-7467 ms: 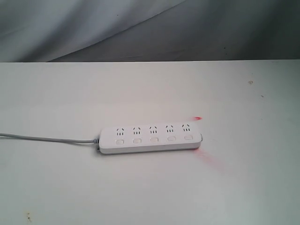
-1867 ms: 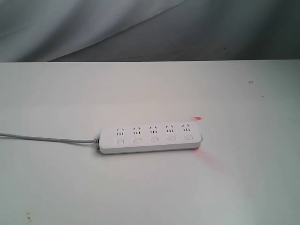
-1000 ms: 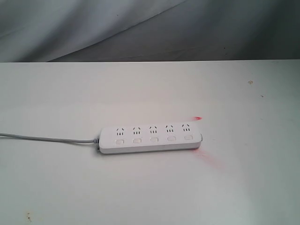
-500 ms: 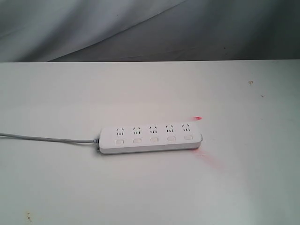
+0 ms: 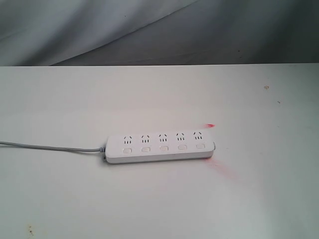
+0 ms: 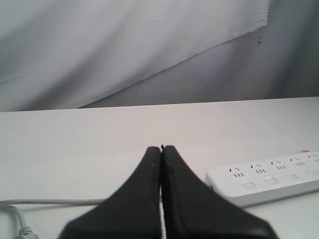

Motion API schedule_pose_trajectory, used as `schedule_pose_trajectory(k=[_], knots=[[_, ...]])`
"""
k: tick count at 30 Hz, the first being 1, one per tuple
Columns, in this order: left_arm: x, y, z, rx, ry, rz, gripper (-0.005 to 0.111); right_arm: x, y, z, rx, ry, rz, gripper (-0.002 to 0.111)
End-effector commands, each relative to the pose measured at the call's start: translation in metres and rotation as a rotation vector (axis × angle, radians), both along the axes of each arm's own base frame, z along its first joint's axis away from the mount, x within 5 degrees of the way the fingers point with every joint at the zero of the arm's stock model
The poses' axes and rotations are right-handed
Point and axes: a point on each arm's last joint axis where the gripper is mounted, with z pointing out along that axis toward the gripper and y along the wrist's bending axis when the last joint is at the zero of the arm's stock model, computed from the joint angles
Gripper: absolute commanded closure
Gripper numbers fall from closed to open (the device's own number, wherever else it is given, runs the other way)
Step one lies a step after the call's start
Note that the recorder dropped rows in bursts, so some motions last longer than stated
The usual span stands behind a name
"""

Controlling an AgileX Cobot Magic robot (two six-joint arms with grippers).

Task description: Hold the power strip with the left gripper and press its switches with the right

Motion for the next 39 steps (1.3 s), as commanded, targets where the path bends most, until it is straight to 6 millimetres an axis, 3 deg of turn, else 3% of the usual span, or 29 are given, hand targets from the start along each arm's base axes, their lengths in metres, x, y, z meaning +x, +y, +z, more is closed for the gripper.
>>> schedule_pose_trajectory(k=[1, 39], knots=[[-0.0001, 0.0001, -0.0009, -0.013, 0.001, 0.003, 0.107, 0.0001, -0.0003, -0.0001, 0.009, -0.01, -0.008, 0.108], [-0.0001, 0.0001, -0.0009, -0.013, 0.001, 0.003, 0.107, 0.0002, -0.0014, -0.0001, 0.009, -0.01, -0.028, 0.108]])
